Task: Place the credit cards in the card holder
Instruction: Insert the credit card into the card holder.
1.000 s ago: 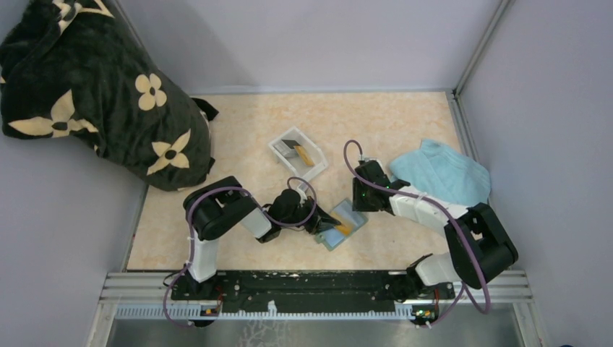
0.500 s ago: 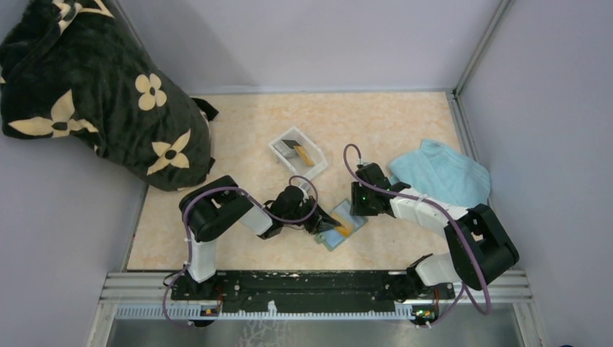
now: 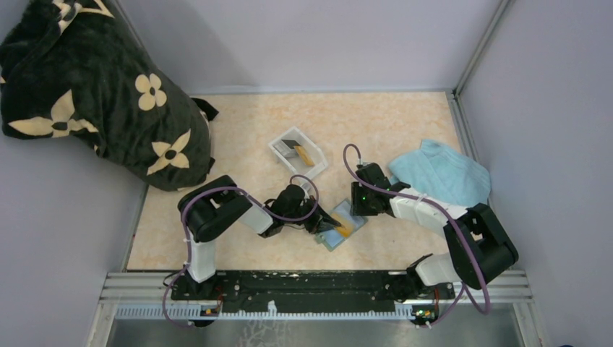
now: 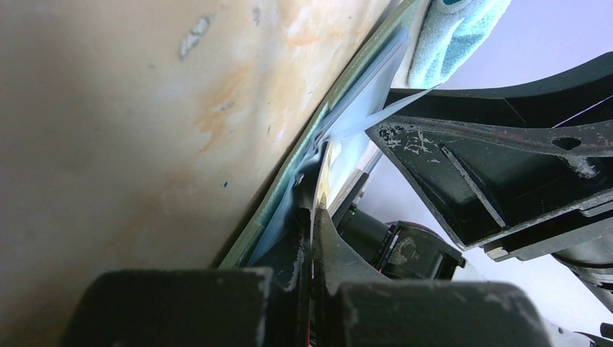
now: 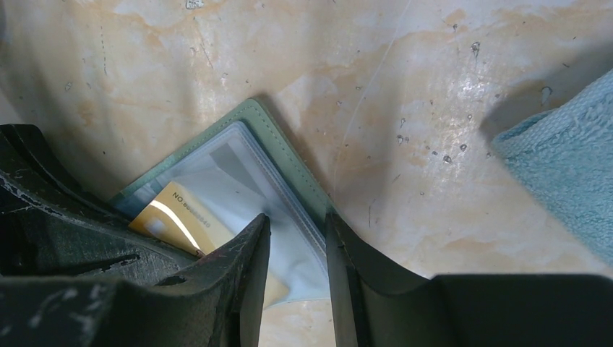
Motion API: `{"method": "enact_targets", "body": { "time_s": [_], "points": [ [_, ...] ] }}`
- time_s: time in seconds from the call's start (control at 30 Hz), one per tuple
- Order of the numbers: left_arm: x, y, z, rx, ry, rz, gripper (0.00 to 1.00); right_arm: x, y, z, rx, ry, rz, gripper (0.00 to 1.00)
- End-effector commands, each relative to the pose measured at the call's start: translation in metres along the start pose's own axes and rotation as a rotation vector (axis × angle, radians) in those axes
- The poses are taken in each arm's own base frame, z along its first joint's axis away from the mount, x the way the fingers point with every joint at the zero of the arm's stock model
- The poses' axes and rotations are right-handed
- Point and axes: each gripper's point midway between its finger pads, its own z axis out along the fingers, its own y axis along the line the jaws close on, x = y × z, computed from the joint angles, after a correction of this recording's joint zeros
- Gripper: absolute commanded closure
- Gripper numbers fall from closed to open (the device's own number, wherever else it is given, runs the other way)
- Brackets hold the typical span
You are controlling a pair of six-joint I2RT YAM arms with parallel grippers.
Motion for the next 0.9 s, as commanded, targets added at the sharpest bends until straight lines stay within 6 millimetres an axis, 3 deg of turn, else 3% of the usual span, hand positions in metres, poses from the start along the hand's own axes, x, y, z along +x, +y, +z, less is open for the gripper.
{"method": "enact_targets", "body": {
  "time_s": [0.0, 0.47, 0.87],
  "points": [
    [0.0203, 0.0824, -0.0123, -0.3, 0.069, -0.083, 1.0, 0.0237, -0.006, 0.0178, 0.005, 0.07, 0.007, 0.65],
    [0.0203, 0.0766, -0.0202, -0.328, 0.053, -0.081, 1.0, 0.0287, -0.0066, 0.0242, 0.007, 0.1, 0.004, 0.66],
    [0.0267, 0.0761, -0.0118, -0.31, 0.115, -0.085, 1.0, 0.0299, -0.006, 0.0271, 0.005, 0.11, 0.001, 0.66]
  ]
}}
